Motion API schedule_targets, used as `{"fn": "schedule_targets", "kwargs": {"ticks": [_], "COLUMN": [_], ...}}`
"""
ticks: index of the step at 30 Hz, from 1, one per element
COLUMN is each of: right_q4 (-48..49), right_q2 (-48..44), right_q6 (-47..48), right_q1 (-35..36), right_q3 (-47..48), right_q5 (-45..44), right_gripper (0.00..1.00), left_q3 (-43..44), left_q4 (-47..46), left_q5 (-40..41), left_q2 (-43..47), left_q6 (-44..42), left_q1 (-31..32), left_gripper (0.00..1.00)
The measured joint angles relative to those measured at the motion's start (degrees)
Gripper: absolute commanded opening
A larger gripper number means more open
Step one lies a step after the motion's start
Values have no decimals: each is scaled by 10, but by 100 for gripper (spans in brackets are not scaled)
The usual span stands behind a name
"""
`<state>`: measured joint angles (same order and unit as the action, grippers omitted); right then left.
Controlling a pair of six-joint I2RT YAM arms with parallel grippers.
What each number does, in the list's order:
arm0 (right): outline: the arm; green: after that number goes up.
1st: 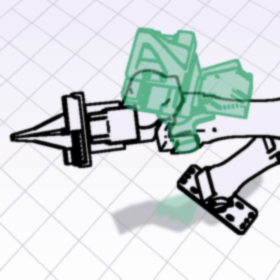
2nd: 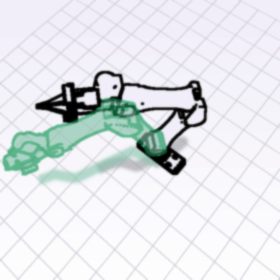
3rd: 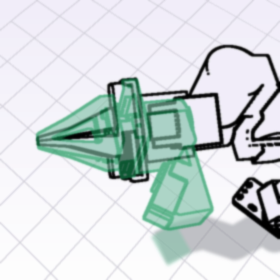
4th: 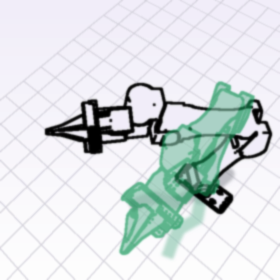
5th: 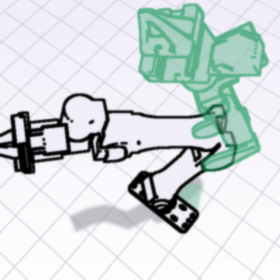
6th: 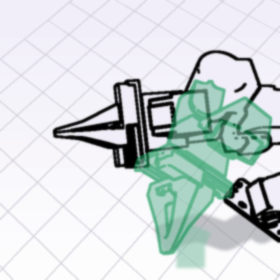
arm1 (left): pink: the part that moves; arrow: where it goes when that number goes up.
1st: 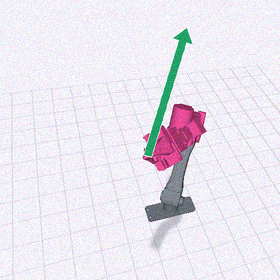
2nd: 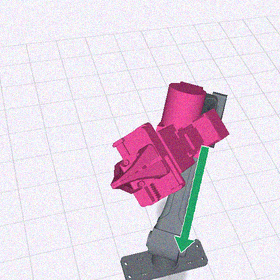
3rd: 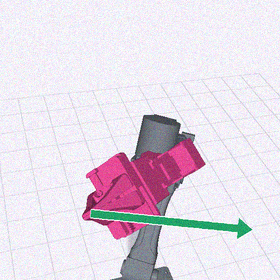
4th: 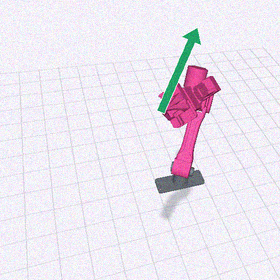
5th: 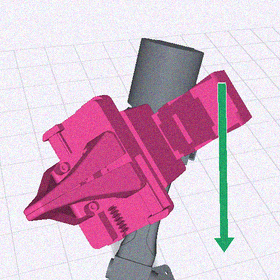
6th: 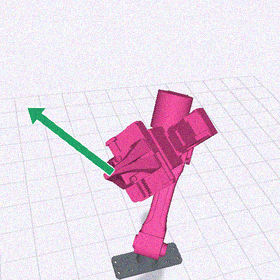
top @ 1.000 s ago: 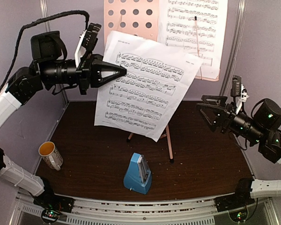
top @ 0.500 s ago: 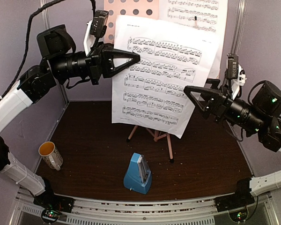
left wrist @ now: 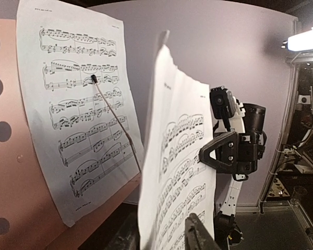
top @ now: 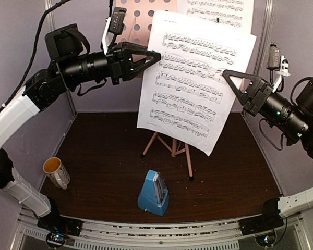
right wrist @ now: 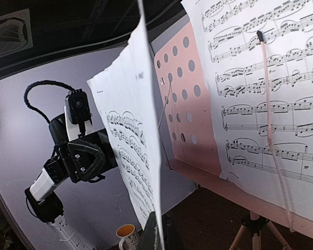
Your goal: Set up the instrument practice props
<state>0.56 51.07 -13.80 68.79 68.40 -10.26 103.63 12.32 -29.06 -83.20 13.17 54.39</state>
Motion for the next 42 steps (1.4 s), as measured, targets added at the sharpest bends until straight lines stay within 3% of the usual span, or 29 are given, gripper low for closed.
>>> {"fn": "schedule_targets", "kwargs": {"ticks": [11, 22, 31, 42], "right_q4": [-57, -148, -210, -226], "right_q2": [-7, 86, 117, 133], "right_q6": [-13, 44, 85, 130], "right_q1": [0, 0, 0, 0], "right_q3": [101, 282, 311, 358], "right_q5": [-106, -154, -149, -166], "right_gripper": [0, 0, 0, 0], "left_q3": [88, 223, 288, 313], "left_q4": [80, 153, 220, 258], "left_q5": [234, 417, 450, 446], "left_q2": [5, -39, -105, -136], "left_q6": [-42, -65, -63, -44], "left_q1": [0, 0, -7, -27], "left_gripper": [38, 43, 49, 48]}}
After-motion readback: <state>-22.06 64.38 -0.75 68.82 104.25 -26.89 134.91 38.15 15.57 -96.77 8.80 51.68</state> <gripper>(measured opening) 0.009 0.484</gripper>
